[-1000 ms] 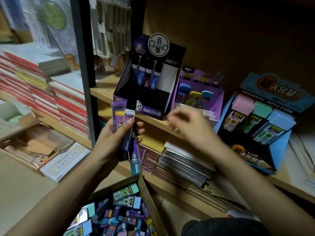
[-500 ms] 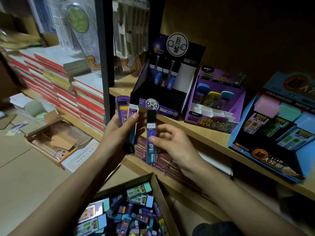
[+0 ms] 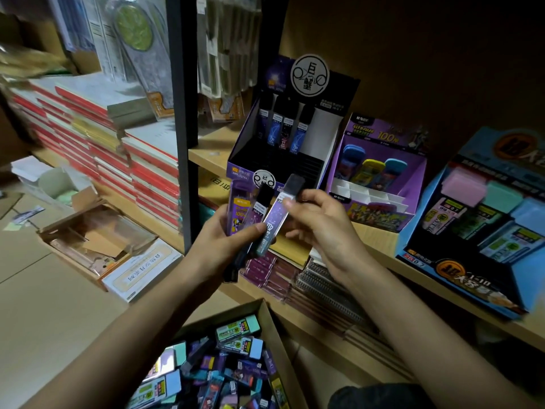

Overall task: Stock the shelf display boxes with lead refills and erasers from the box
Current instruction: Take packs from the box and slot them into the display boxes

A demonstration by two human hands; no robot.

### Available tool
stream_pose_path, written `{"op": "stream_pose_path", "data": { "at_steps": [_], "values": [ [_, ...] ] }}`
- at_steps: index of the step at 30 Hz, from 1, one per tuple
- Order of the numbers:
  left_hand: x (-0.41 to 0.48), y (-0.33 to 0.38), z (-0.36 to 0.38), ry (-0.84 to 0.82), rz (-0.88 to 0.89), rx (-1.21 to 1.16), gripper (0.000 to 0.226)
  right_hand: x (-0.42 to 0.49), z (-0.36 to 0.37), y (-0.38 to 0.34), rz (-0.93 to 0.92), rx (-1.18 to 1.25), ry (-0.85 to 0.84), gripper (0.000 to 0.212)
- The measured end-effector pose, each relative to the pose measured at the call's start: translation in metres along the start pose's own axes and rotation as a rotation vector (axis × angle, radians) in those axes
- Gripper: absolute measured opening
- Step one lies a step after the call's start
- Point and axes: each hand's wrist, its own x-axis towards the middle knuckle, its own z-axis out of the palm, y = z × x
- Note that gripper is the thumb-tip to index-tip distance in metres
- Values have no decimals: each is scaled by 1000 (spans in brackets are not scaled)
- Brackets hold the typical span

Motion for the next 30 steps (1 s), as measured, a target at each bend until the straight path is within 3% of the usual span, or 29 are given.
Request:
{"op": "stream_pose_path", "data": {
  "at_steps": [7, 11, 16, 24, 30],
  "values": [
    [5, 4, -10, 8, 70, 85, 48, 23, -10, -42, -58, -183, -5, 9],
    [11, 9, -18, 98, 115, 58, 40, 53, -22, -91, -254, -281, 141, 21],
    [12, 10, -21, 109, 79, 13, 34, 102, -40, -123, -431, -843, 268, 19],
    [17, 8, -22, 95, 48, -70, 30, 139, -39, -112, -514, -1261, 201, 24],
    [18, 7, -20, 107, 48, -56, 33, 143, -33, -108, -478, -1307, 121, 24]
  ]
}}
